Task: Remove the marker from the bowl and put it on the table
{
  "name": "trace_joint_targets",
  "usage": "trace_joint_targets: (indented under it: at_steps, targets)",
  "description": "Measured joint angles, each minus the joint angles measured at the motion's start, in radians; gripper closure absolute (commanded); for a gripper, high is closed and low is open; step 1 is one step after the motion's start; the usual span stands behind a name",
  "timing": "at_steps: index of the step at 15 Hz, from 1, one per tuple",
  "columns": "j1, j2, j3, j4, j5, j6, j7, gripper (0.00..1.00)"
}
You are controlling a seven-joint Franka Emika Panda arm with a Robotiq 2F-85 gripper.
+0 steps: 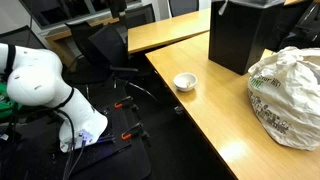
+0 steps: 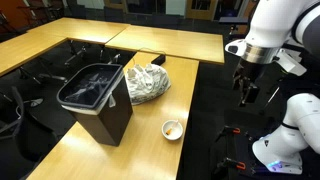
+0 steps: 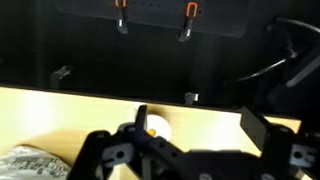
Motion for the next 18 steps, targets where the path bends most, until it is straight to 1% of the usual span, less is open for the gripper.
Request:
trace_joint_targets:
  at_steps: [5, 6, 8, 10, 12, 14, 15, 18]
  targets:
    - [0.0, 0.0, 0.0, 0.0, 0.0, 0.0, 0.0, 0.0]
    - [0.001, 0.002, 0.0, -0.002, -0.002, 0.005, -0.018, 0.0]
    - [0.013, 0.021, 0.001, -0.025, -0.027, 0.056, -0.114, 0.0]
    - [0.032, 0.072, 0.001, -0.068, -0.067, 0.184, -0.193, 0.0]
    - [0.049, 0.164, 0.001, -0.114, -0.11, 0.355, -0.262, 0.0]
    - [0.06, 0.29, 0.0, -0.143, -0.147, 0.527, -0.326, 0.0]
    - [0.062, 0.364, 0.0, -0.144, -0.164, 0.593, -0.364, 0.0]
    - [0.061, 0.588, 0.0, -0.107, -0.216, 0.729, -0.475, 0.0]
